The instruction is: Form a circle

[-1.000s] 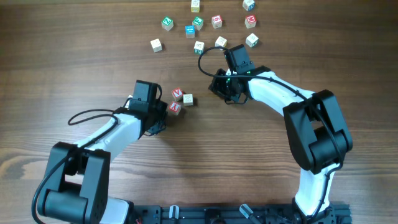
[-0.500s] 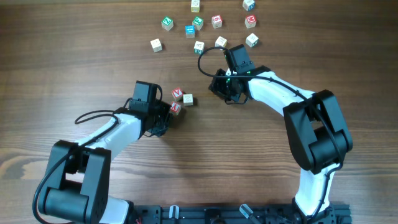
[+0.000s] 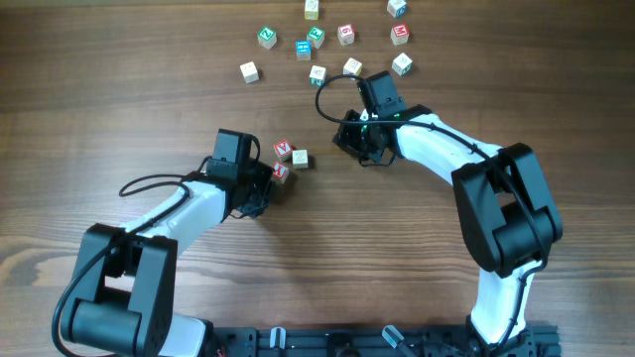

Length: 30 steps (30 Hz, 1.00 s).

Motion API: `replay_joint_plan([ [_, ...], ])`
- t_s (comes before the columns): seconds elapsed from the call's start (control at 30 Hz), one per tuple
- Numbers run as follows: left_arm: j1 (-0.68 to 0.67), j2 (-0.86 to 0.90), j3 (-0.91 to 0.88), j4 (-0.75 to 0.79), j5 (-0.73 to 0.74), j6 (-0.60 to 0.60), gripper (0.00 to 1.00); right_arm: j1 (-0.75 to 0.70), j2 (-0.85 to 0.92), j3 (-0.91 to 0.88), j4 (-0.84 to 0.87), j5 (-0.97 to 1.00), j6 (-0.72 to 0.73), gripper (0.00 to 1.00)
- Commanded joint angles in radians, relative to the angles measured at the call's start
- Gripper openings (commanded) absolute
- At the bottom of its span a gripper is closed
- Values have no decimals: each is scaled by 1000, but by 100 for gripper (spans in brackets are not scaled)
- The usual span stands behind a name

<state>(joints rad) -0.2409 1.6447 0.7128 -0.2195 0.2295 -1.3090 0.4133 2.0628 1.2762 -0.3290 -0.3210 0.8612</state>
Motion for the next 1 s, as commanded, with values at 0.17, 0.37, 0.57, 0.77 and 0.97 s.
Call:
replay_joint_plan([
  [0.17, 15, 44, -41, -19, -179, 22, 4, -9, 21, -24, -24, 59, -21, 30],
  [0.37, 15, 44, -41, 42, -179, 23, 4, -9, 21, -24, -24, 59, -21, 30],
  [0.57, 15, 44, -41, 45, -170, 23, 4, -9, 21, -24, -24, 59, -21, 30],
  [0.77, 15, 44, -41, -53, -78, 23, 4, -9, 21, -24, -24, 59, -21, 30],
  [0.97, 15, 44, -41, -6, -29, 23, 4, -9, 21, -24, -24, 59, -21, 30],
])
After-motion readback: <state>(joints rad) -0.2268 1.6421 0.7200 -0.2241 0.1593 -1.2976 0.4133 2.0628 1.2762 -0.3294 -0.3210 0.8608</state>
